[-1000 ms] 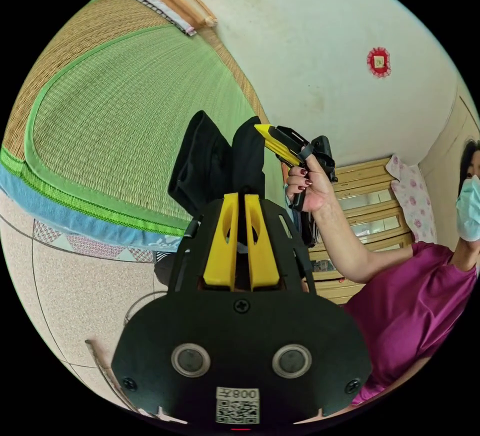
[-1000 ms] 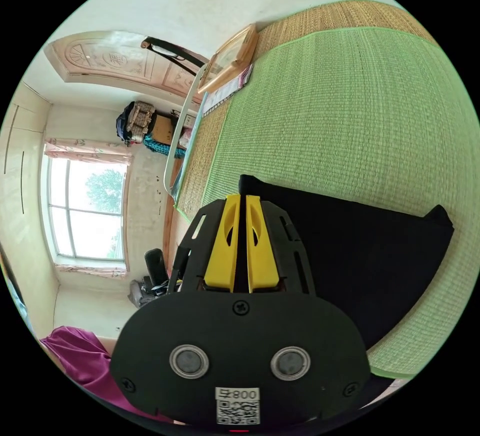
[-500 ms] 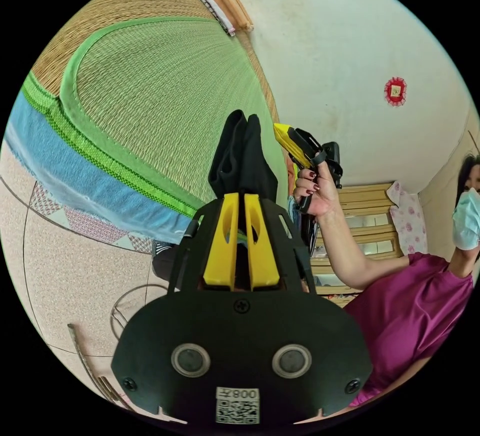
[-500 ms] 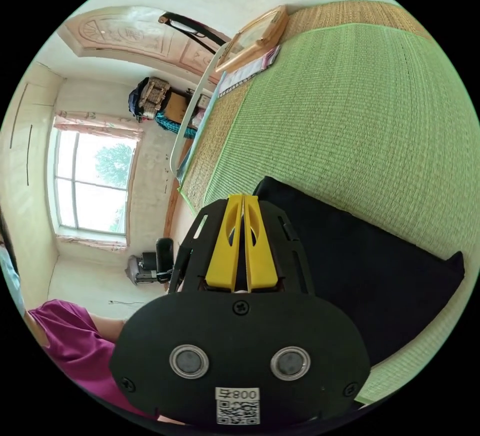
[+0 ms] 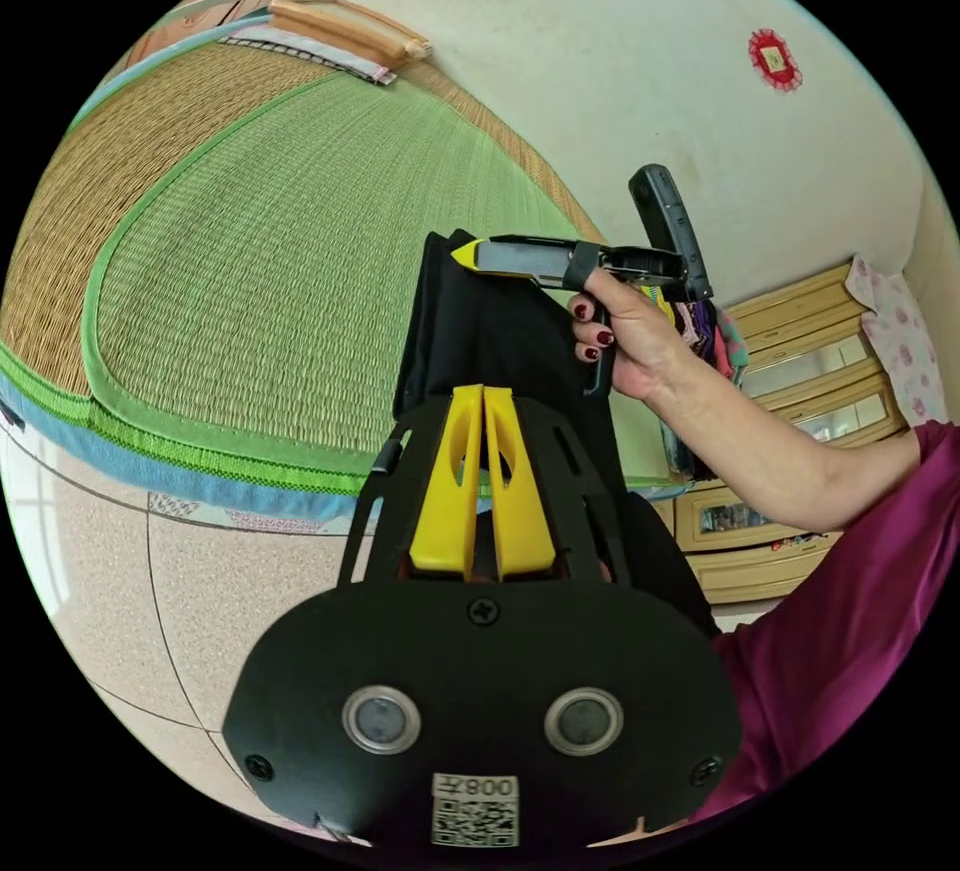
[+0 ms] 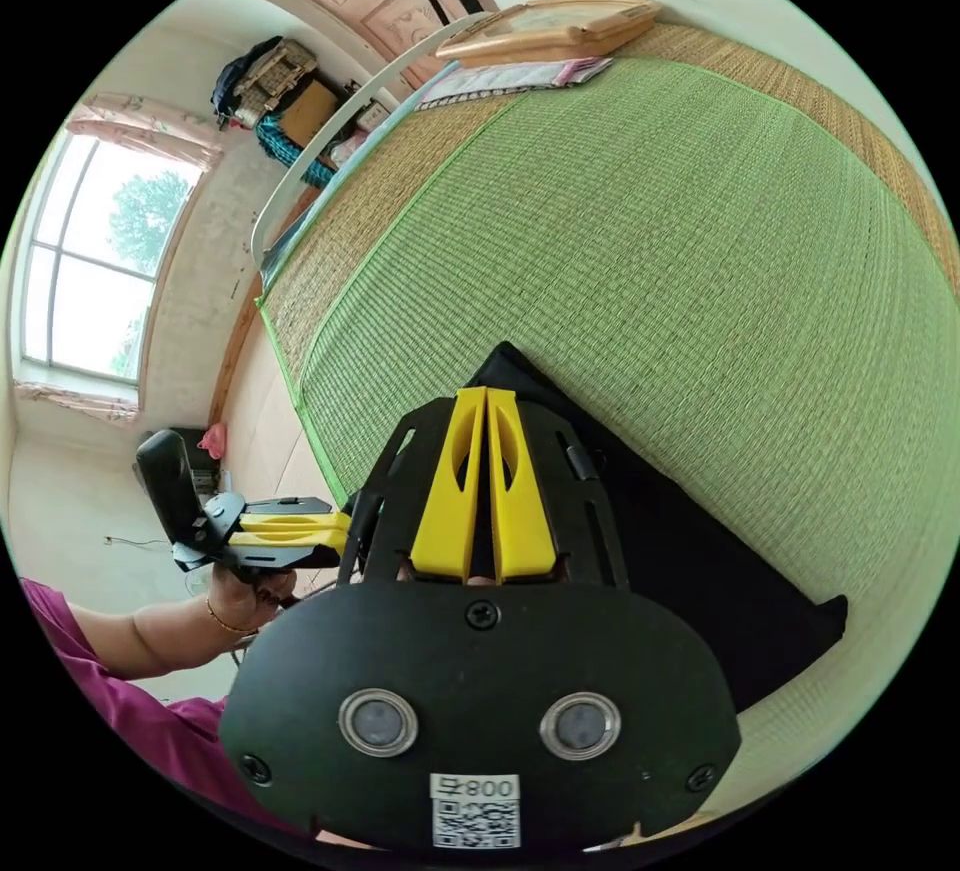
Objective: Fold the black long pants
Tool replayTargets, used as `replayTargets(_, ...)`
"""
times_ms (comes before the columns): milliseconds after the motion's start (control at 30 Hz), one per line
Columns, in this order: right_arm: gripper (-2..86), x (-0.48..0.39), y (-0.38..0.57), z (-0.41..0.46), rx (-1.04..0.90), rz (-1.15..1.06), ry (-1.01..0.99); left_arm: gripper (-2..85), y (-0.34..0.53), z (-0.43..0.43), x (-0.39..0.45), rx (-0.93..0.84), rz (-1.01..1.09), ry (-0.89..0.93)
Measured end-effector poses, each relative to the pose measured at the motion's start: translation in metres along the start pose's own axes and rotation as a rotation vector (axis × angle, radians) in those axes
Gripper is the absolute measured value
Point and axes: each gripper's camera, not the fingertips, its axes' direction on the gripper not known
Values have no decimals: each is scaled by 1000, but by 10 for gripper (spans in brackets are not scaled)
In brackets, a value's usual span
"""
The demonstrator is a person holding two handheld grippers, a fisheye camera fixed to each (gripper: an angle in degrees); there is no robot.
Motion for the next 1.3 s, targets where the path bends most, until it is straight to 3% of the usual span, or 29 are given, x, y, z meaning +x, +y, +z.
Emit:
replayTargets(167,1,-28,-3,-10,16,-95,71,0,3,0,7,6,40,-48)
replayTargets(533,1,-42,-27,-33,-63,-69,7,0,-2,-10,31,-29,61,-116)
replayTargets(700,1,-48,-9,-64,58,-85,42,0,-1,-15,47,-29,85,-154)
replayTargets(967,1,-38,-15,-41,-46,-57,33,0,-9,-22,78,-48,130,-214)
replayTargets(1167,1,-50,29,-60,44,-94,-49,0,-11,-27,95,-60,127,-224)
replayTargets(1300,1,-54,67,-26,-55,-91,-59,0,-13,-27,103,-51,131,-218)
